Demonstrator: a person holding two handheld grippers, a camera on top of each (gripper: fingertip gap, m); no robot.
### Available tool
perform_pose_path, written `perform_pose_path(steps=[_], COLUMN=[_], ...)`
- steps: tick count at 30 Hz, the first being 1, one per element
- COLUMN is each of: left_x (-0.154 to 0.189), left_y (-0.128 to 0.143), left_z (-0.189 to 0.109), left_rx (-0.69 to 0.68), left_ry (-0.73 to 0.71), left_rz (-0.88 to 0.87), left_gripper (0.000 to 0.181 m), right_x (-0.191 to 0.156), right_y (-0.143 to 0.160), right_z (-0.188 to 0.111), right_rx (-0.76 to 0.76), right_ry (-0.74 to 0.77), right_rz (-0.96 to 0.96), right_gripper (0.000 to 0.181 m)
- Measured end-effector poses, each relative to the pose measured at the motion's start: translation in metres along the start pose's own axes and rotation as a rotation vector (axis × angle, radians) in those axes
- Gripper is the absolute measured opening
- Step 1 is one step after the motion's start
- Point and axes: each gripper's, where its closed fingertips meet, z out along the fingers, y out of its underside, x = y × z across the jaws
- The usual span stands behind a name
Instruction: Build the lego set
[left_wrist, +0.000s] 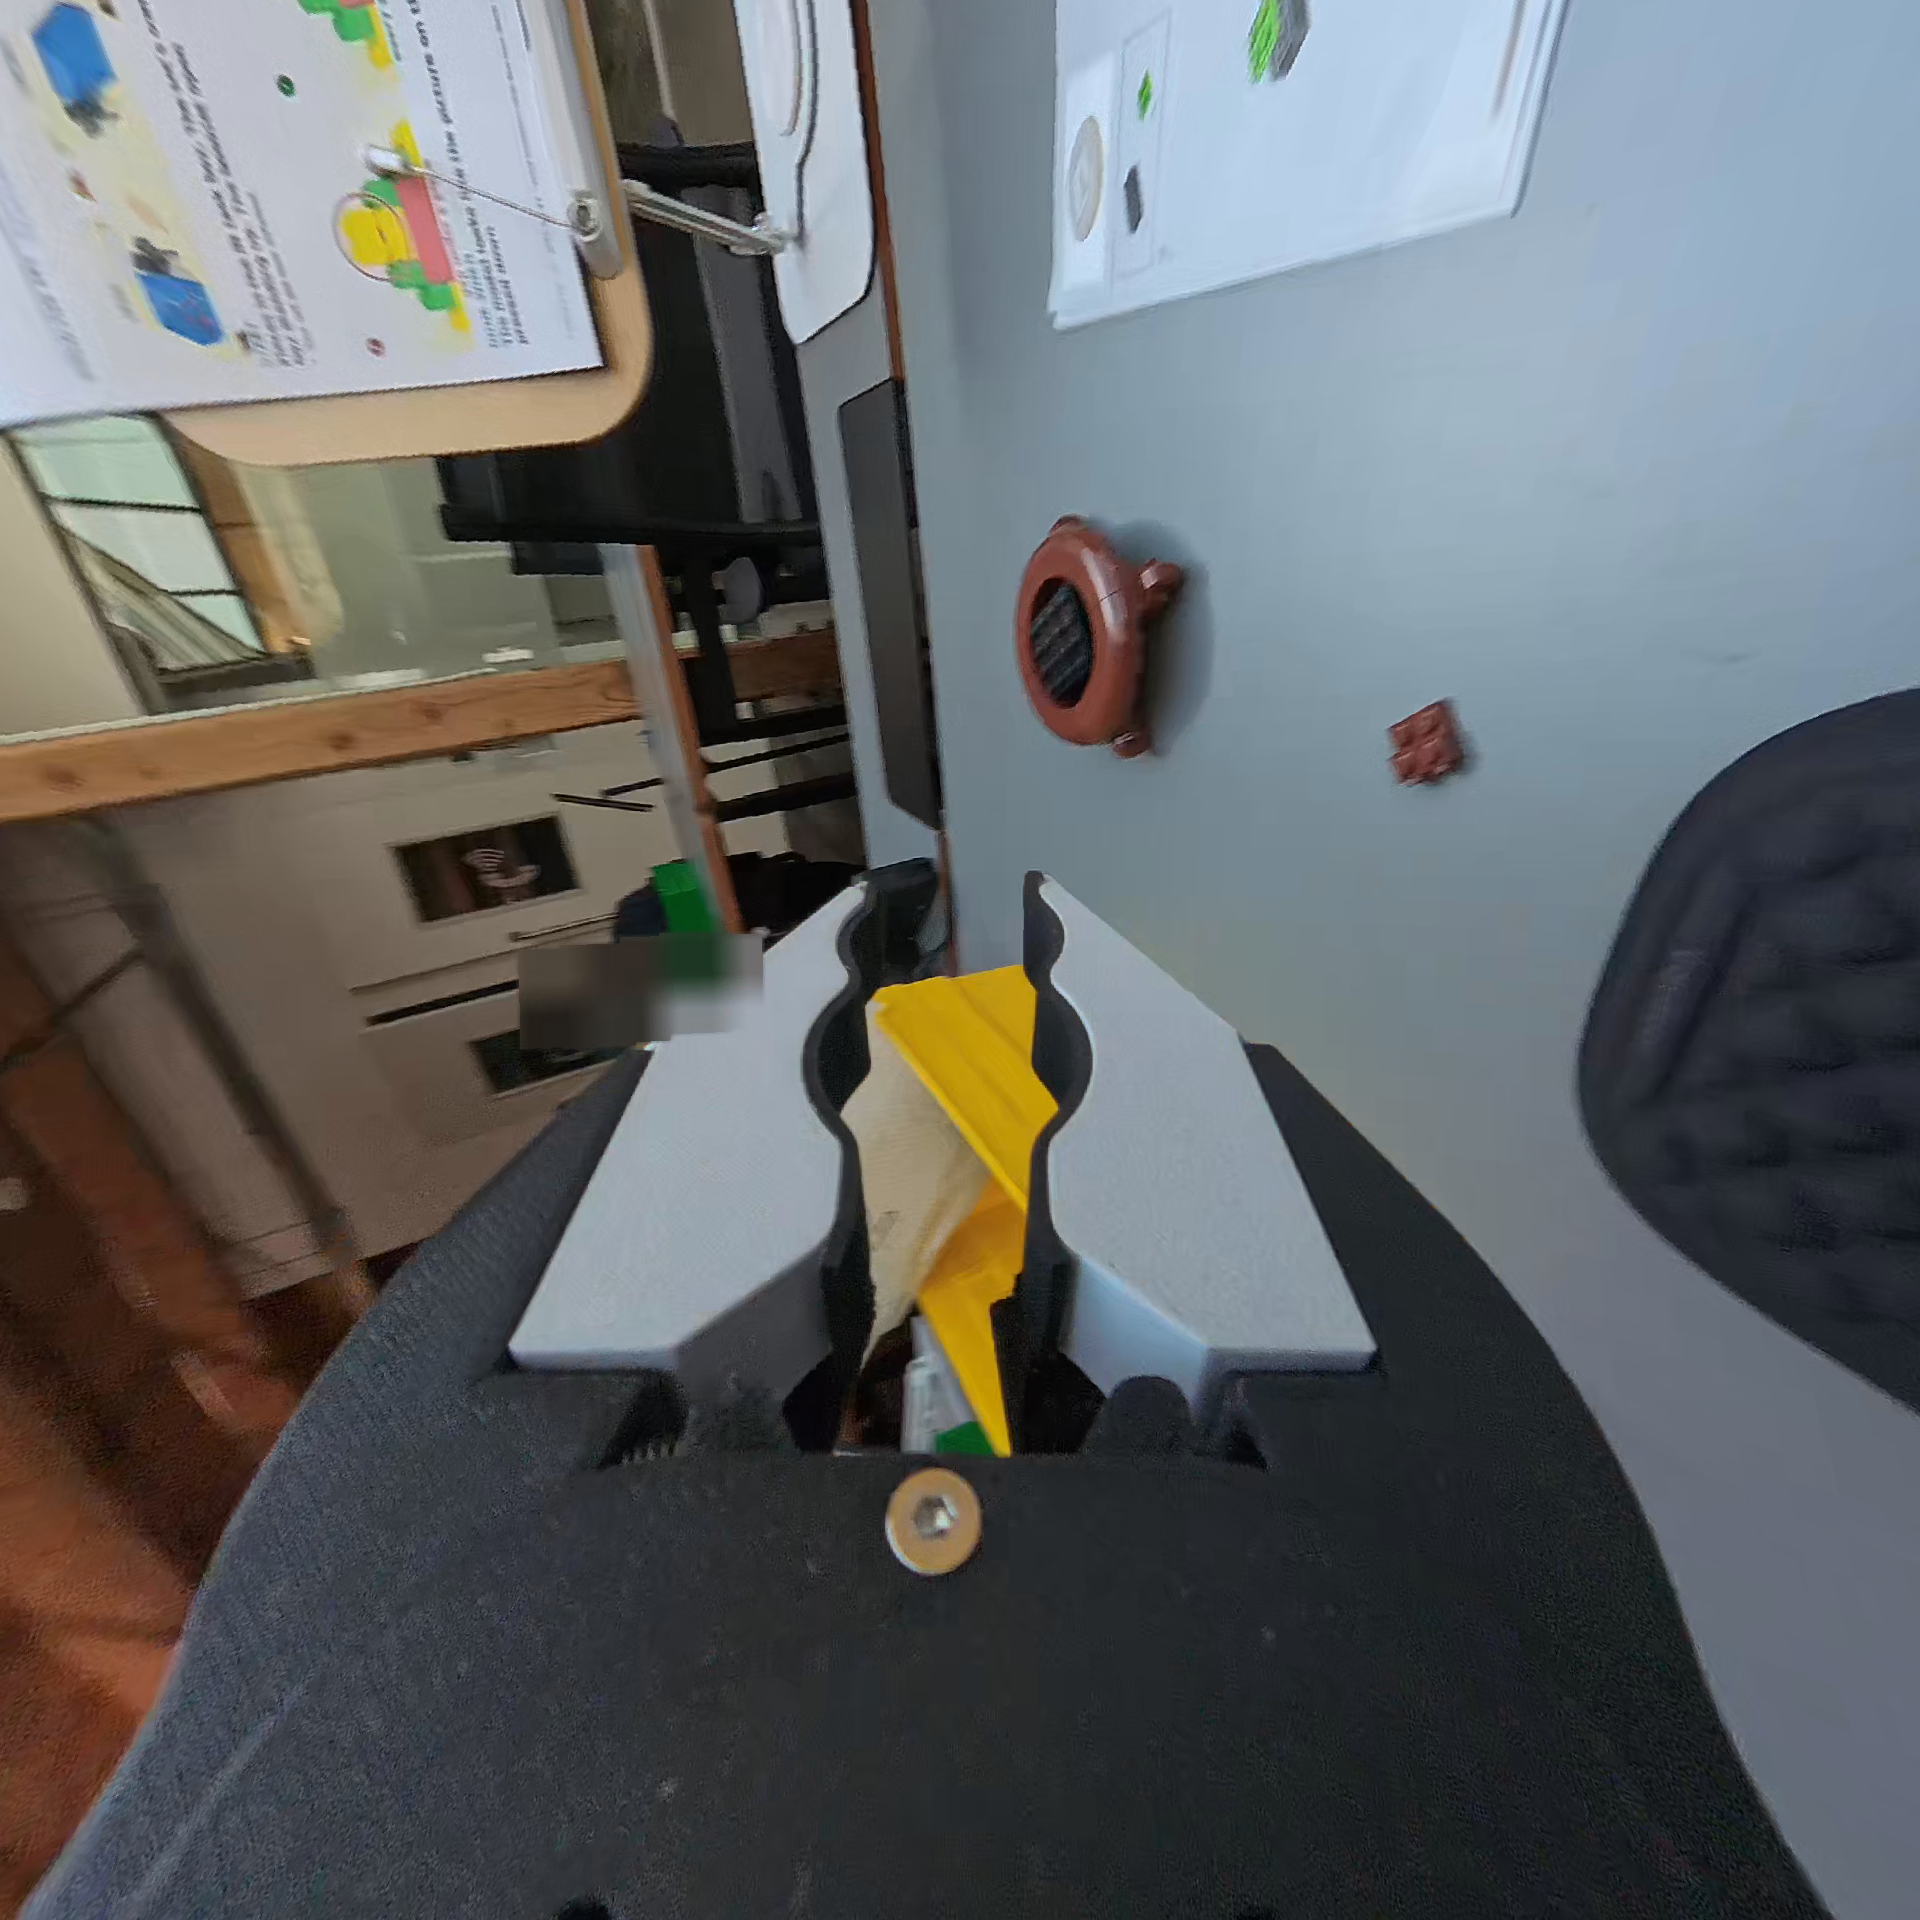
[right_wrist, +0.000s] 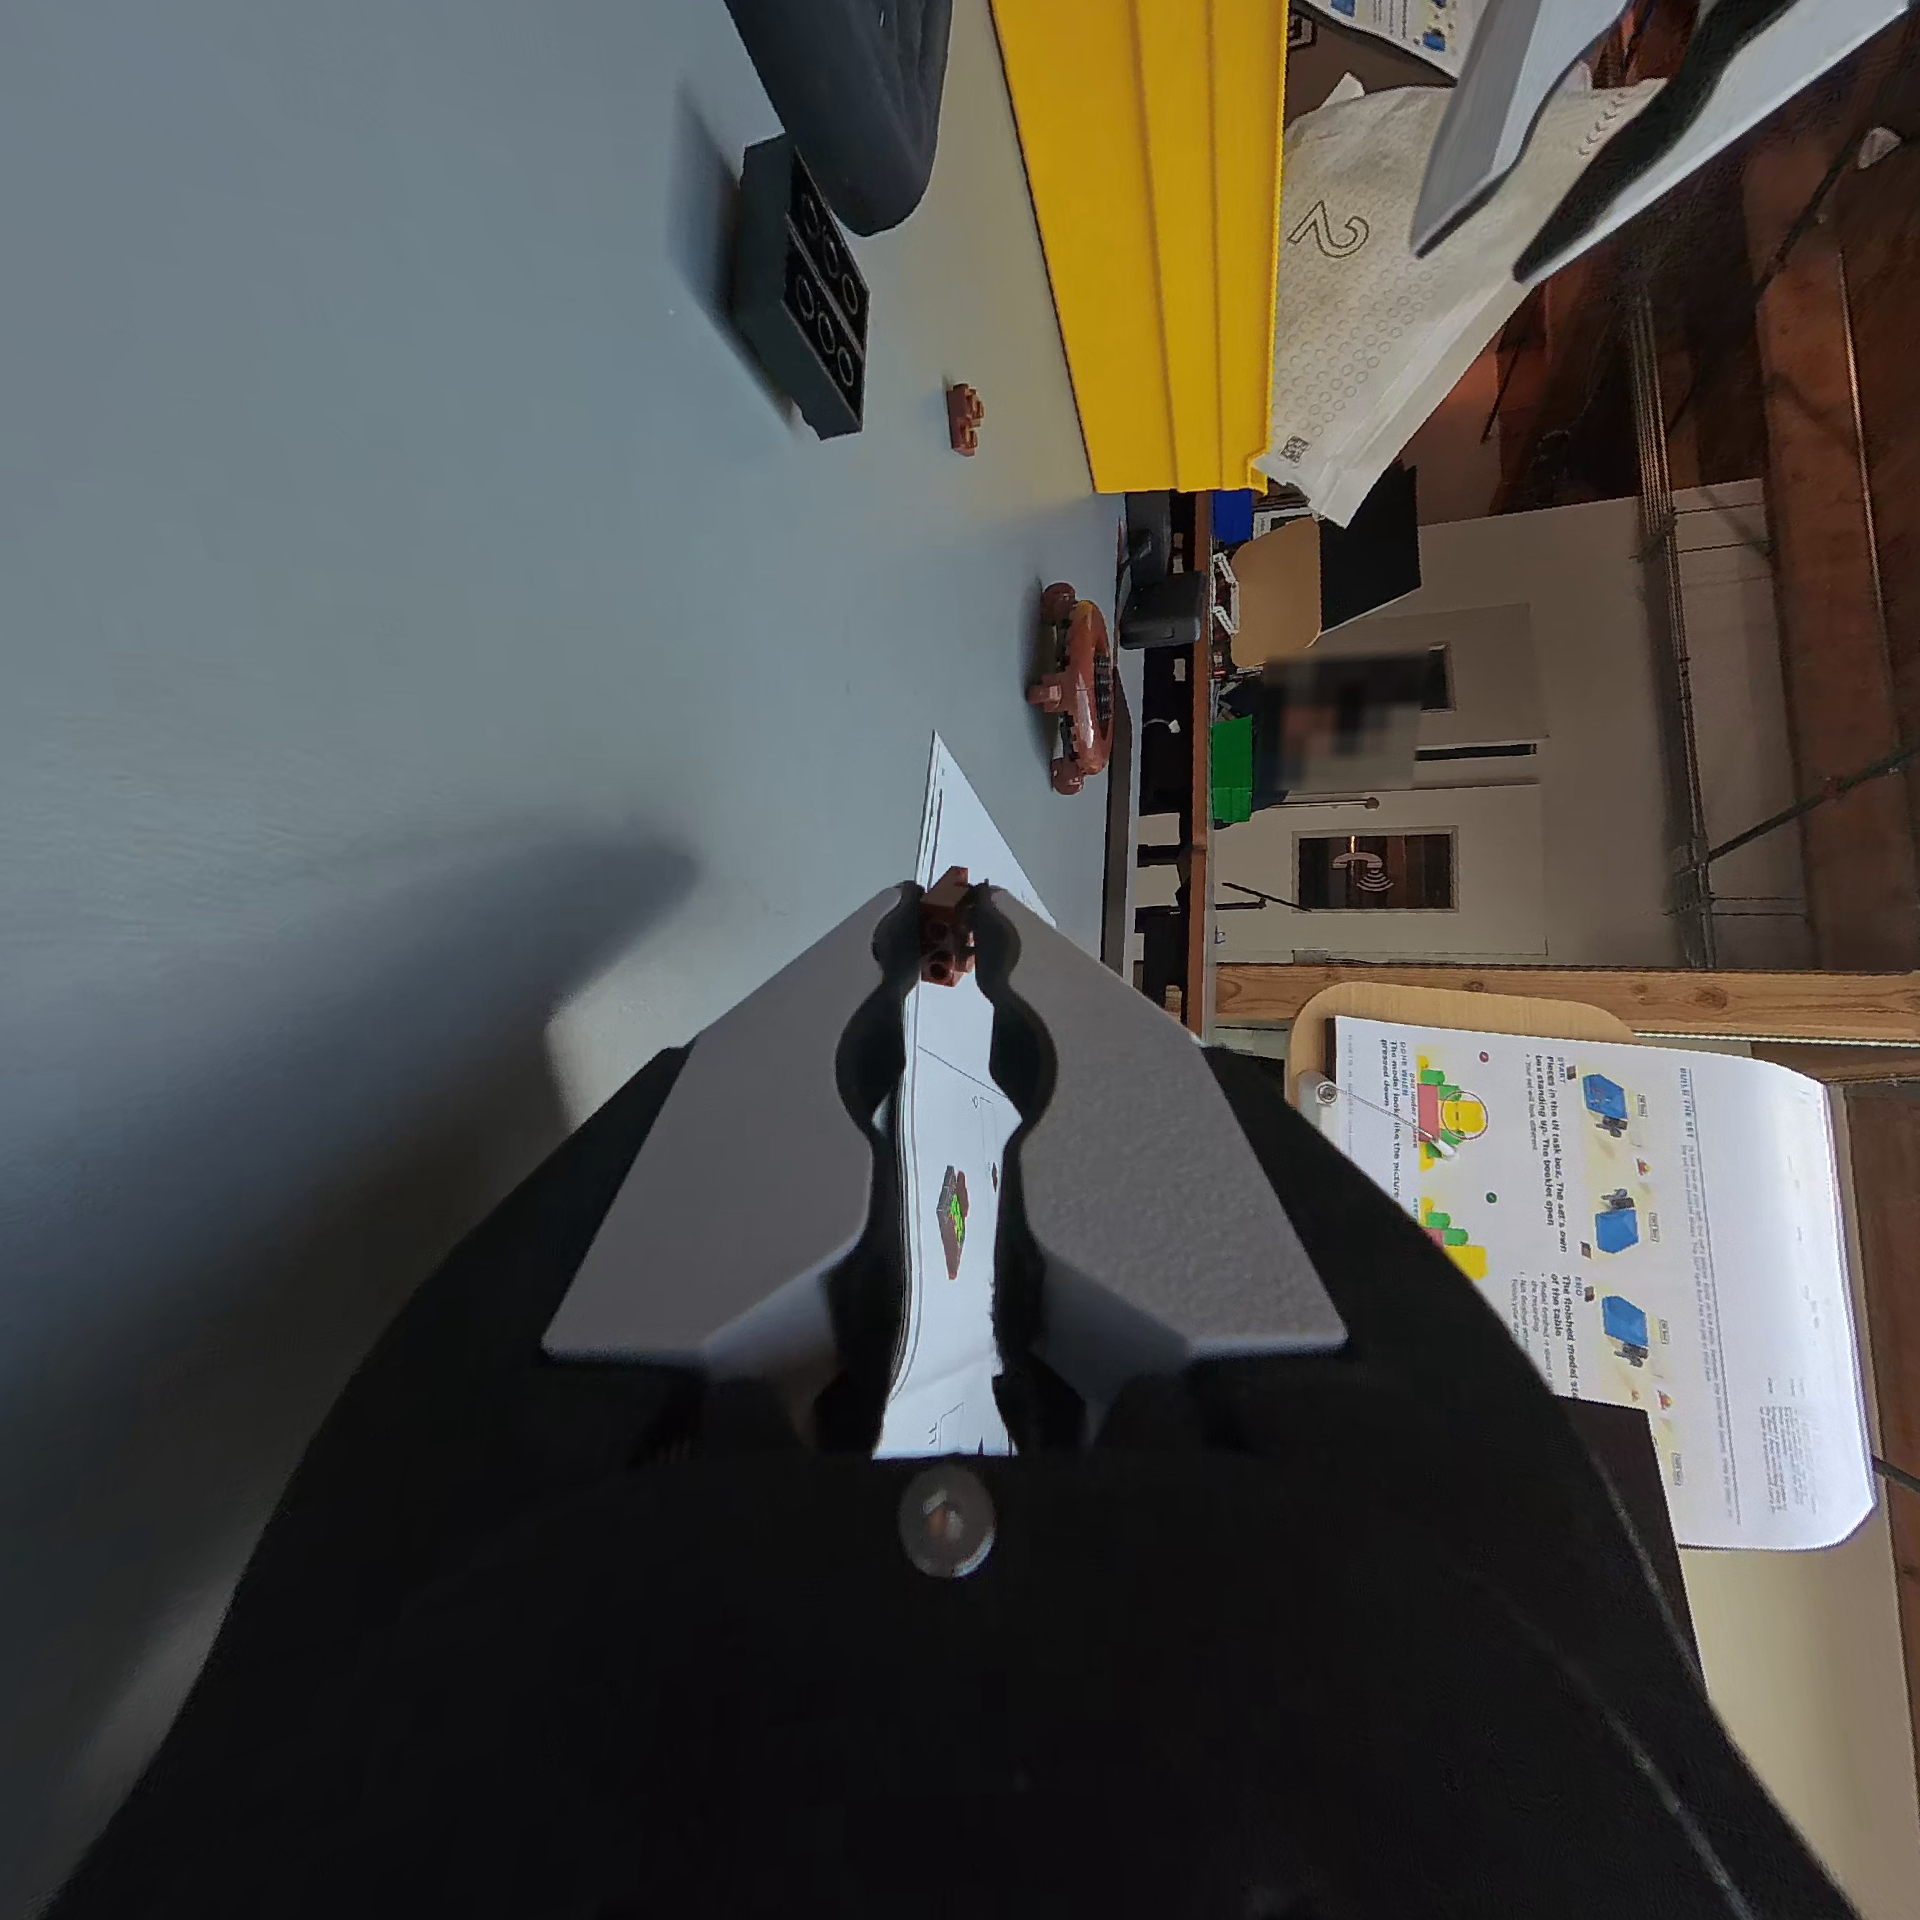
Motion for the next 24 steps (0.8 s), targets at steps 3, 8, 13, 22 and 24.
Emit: perform_pose_path(steps=[3,8,13,22,24], left_x=[0.047,0.109,0.131,0.153,0.155], left_y=[-0.031,-0.074,-0.09,-0.082,-0.082], left_z=[-0.015,-0.032,-0.027,-0.006,-0.006], left_rx=[0.166,0.32,0.353,0.244,0.232], left_ry=[0.389,0.785,0.92,0.868,0.87], left_rz=[-0.376,-0.59,-0.662,-0.494,-0.464], left_gripper=[0.032,0.046,0.049,0.048,0.047], right_x=[0.002,0.003,0.001,0.004,0.002], right_y=[0.002,0.003,0.0,0.001,0.0], right_z=[-0.001,-0.003,-0.002,-0.002,-0.001], right_rx=[-0.008,-0.006,-0.001,-0.002,-0.002], right_ry=[0.007,0.013,0.004,0.011,0.007], right_rz=[0.016,0.037,0.028,0.038,0.033], right_gripper=[0.008,0.008,0.008,0.009,0.008])
